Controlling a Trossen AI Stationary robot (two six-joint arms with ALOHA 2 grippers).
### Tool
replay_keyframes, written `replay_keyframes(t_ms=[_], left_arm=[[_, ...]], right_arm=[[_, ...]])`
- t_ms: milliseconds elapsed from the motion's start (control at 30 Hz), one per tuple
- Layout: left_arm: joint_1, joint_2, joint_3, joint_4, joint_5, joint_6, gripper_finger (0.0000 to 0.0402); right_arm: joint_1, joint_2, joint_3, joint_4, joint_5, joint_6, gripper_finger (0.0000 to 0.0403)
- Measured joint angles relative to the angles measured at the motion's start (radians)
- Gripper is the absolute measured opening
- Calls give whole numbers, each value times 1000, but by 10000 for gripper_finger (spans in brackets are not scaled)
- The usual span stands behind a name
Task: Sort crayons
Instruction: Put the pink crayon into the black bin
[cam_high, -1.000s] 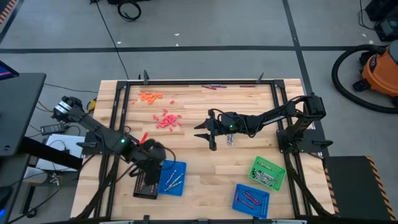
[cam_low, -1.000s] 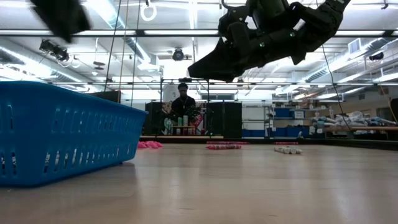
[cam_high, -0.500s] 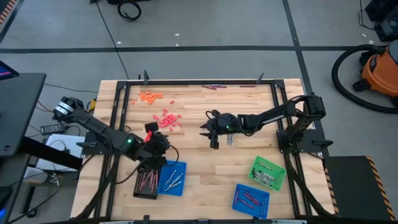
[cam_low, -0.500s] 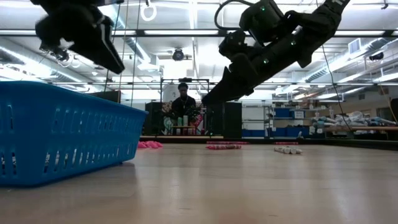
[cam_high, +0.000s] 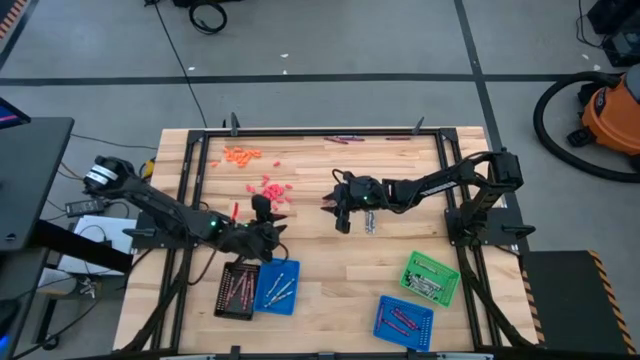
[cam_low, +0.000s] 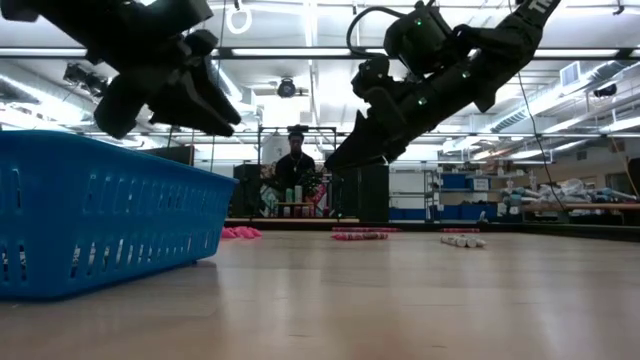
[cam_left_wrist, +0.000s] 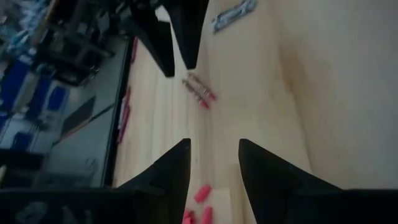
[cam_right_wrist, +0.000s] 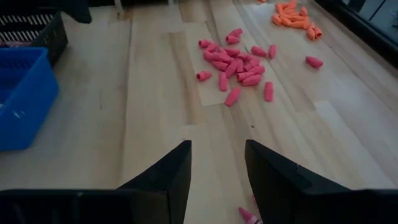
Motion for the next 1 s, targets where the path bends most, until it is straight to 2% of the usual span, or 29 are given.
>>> replay_keyframes(t_ms=[233, 467, 767, 1000], left_arm=[[92, -107, -49, 95, 251, 2, 146], [185, -116, -57, 121, 371, -39, 146], [251, -116, -57, 140, 399, -36, 146], [268, -116, -57, 136, 399, -35, 146]], right_arm=[[-12, 0, 32, -93, -32, 16, 158], [-40, 12, 51, -124, -27, -23, 158], [-80, 101, 50, -200, -26, -47, 158], [-101, 99, 50, -261, 2, -108, 158]])
